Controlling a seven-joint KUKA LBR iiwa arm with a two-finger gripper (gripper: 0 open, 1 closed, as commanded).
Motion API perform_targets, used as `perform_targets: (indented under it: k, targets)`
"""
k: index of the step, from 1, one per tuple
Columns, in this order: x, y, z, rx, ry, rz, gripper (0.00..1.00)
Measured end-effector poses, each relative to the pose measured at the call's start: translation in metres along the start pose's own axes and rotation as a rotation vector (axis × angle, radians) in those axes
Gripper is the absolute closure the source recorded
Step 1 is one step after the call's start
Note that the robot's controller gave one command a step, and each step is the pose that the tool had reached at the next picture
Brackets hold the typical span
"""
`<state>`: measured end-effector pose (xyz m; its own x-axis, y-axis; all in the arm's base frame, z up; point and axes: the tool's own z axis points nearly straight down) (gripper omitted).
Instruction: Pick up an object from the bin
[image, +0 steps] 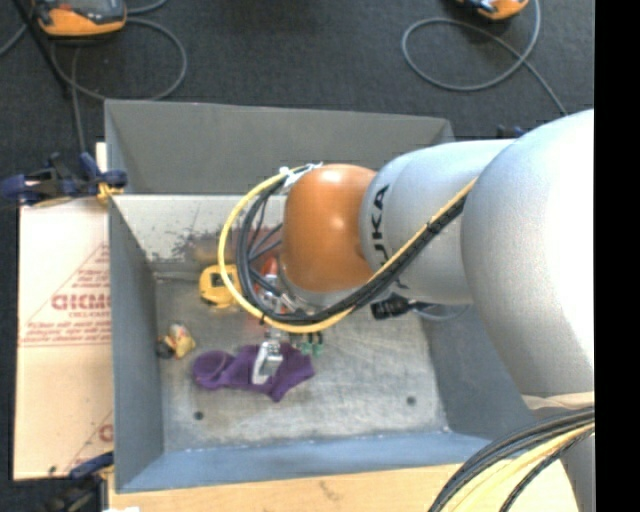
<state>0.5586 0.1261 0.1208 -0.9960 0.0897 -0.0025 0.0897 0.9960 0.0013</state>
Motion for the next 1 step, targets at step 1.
perform_targets:
  k: [1]
  targets:
    - [0.0074, 0.004, 0.0454, -0.002, -0.004, 0.051, 0.0]
